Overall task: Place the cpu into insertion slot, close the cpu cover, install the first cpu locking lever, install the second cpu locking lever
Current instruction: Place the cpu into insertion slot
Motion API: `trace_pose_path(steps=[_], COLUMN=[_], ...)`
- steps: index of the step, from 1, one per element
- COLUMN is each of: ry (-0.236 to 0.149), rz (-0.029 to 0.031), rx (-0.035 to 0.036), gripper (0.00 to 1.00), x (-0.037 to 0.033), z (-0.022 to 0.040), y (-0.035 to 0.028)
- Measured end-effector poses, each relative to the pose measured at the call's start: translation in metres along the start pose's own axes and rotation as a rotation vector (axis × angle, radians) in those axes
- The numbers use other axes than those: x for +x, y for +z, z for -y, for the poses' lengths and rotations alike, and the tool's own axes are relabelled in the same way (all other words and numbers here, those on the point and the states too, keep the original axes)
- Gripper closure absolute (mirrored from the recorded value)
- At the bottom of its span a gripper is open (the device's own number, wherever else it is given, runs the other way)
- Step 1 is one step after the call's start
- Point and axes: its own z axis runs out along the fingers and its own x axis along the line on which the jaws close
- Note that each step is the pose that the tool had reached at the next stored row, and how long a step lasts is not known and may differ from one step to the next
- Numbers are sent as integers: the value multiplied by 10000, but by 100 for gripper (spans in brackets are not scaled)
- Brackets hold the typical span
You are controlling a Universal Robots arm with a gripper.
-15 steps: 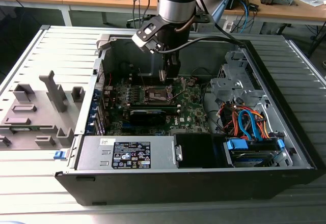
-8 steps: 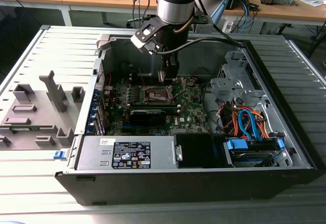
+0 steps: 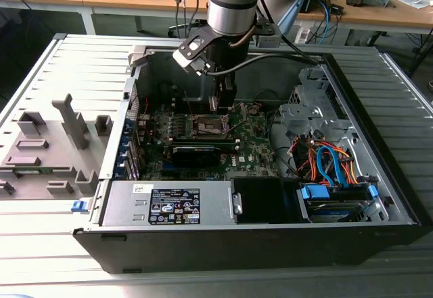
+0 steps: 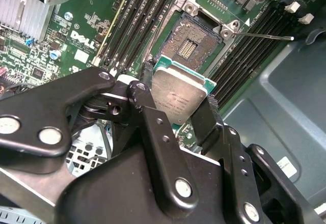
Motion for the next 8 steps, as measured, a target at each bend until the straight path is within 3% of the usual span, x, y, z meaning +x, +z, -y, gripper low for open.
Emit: trace_pose_path(steps=[8], ry=[4], rz=[-1], rx=[0], gripper=[45], x=[0], z=[0], y=[33])
